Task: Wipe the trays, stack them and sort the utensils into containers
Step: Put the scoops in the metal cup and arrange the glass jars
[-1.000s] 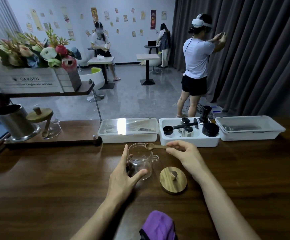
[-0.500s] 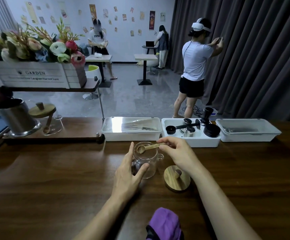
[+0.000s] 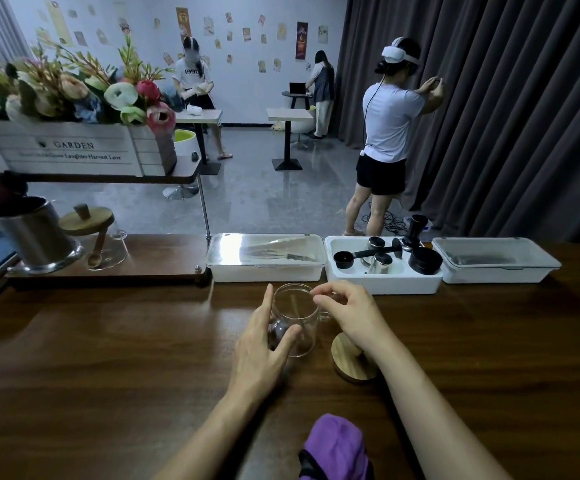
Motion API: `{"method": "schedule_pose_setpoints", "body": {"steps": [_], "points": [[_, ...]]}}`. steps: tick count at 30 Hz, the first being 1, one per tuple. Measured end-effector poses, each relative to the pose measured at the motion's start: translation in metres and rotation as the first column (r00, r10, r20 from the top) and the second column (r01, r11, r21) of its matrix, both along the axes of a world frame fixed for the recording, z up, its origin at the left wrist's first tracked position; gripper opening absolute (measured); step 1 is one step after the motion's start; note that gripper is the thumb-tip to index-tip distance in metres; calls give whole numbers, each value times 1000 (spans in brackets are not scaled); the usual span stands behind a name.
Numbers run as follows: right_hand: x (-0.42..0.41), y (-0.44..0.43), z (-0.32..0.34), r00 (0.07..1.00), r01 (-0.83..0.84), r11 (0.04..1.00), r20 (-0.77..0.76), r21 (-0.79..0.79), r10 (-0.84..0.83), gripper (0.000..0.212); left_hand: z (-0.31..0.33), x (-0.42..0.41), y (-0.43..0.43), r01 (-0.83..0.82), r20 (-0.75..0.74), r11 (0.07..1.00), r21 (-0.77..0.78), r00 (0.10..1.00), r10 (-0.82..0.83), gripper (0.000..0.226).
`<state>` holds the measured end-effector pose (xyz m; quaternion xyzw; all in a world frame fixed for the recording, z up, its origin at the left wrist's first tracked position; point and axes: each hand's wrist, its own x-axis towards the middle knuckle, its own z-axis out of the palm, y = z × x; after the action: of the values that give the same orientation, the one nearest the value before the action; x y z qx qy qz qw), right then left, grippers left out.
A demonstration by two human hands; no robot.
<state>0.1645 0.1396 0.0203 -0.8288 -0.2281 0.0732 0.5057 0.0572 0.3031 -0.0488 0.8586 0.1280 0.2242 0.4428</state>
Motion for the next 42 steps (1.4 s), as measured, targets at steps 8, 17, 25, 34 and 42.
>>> {"method": "schedule_pose_setpoints", "body": {"steps": [8,17,25,34,42], "points": [[-4,7,-14,998,-39,998,-46,53,41,24,3,0,-1,10,46,1000,9,999,-11,82],[-15,5,-20,996,-62,994,-53,92,67,32,2,-3,-1,25,41,1000,-4,999,-25,89],[-30,-31,-40,978,201,975,82,-99,-193,29,-2,-2,0,79,48,997,-18,996,-78,88],[-51,-49,-56,951,308,925,75,-222,-299,45,-8,-1,4,107,52,993,-46,993,-105,88],[-48,-67,-66,949,314,928,94,-199,-301,37,-5,-2,2,110,63,994,-29,992,-108,87]]}}
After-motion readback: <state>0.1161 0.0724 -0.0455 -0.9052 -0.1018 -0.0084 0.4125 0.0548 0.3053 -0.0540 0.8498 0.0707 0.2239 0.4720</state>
